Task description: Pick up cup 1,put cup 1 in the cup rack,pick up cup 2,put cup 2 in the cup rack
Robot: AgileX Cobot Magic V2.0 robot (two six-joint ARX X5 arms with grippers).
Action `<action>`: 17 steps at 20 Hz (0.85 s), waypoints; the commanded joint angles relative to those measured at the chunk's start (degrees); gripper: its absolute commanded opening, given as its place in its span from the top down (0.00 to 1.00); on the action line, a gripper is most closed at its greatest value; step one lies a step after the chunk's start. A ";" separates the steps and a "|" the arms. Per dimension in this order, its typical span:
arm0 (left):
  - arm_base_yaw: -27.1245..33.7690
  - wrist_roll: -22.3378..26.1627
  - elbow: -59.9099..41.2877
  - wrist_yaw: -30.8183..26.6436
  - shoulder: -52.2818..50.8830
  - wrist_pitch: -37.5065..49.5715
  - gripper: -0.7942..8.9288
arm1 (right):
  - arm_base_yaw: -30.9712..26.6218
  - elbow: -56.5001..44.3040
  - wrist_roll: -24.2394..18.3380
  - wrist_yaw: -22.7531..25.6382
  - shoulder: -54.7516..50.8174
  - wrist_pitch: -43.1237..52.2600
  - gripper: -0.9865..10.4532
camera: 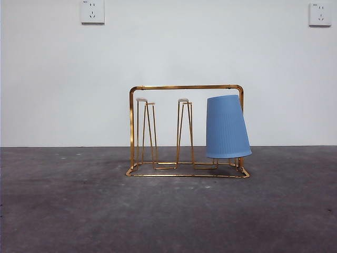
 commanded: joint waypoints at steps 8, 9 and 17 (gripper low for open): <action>-0.07 1.31 -0.09 0.77 -0.31 1.38 0.93 | -0.26 -0.24 0.44 -2.82 0.44 -4.44 0.87; 0.09 1.29 -0.09 0.79 -0.37 1.44 0.93 | -0.26 -0.24 0.50 -2.97 0.22 -4.79 0.83; 3.26 0.76 -0.09 0.79 -1.75 1.73 0.93 | -0.33 -0.24 -0.22 -4.09 -2.36 -12.22 0.72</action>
